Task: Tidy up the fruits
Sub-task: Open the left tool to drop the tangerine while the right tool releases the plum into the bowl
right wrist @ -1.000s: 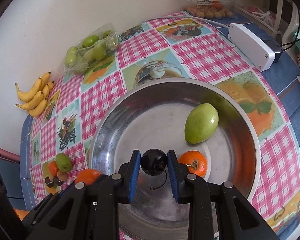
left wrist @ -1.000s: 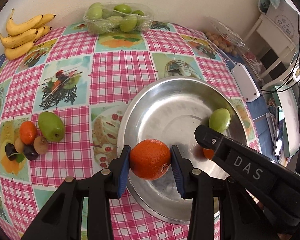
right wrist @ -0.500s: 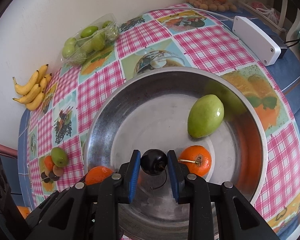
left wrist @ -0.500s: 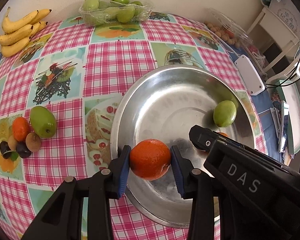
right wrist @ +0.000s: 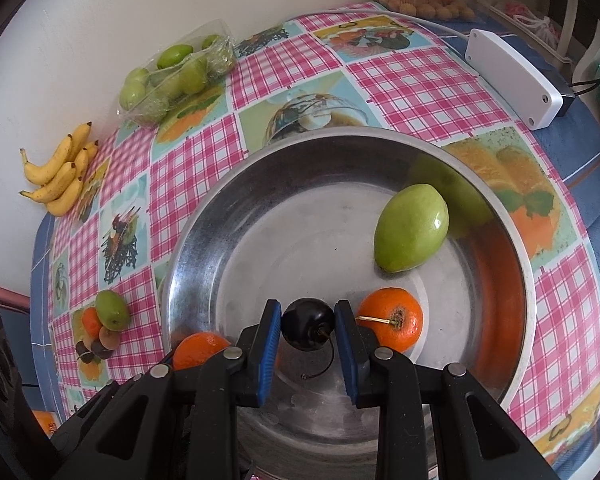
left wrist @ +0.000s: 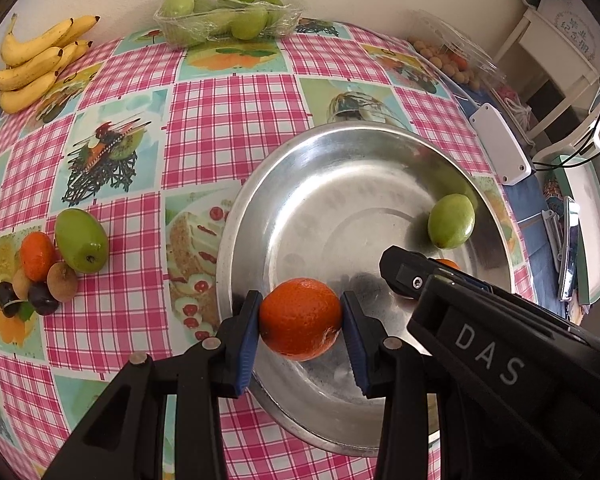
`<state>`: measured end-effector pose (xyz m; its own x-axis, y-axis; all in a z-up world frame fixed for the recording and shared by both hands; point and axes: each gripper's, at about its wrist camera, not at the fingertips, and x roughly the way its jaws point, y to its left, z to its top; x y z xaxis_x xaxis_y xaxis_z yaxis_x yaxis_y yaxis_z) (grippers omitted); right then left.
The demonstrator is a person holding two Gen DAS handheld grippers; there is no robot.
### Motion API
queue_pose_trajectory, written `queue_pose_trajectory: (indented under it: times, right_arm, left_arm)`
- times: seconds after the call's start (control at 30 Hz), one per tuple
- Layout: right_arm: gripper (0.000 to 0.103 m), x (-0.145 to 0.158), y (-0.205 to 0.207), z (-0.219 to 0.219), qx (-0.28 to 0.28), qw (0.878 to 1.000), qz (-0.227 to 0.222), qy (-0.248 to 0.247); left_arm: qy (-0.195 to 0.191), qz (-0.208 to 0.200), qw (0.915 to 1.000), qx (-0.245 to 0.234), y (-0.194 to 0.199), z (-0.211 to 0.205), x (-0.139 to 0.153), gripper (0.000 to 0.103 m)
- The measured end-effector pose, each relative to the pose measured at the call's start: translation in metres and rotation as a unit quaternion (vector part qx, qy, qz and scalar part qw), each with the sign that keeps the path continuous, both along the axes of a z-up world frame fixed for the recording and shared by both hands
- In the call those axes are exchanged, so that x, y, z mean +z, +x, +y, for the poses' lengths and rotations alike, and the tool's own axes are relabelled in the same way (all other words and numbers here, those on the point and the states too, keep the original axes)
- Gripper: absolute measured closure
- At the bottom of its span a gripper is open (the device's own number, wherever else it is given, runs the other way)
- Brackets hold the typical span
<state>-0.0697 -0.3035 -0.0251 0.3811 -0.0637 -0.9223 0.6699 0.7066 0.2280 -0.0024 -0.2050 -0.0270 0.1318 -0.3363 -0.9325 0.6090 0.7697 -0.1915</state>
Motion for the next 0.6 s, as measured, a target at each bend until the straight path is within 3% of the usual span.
queue_pose_trajectory:
  times: [0.23,0.4,0.6]
  right_arm:
    - [0.072,0.005,0.0,0.001,0.003,1.0,-0.003,-0.009]
    - [0.066,0.008,-0.001,-0.001,-0.001,1.0,-0.004,-0.015]
    - [0.066,0.02,-0.004,0.001,0.0,0.999,-0.015,-0.028]
  left_arm:
    - [-0.002,-0.004,1.0,-0.007,-0.003,0.0,0.003,0.062]
    - [-0.005,-0.014,0.9998,-0.012,-0.005,-0.001,0.011,0.054]
    - [-0.014,-0.029,0.9994,0.012,0.003,0.013,0.028,0.054]
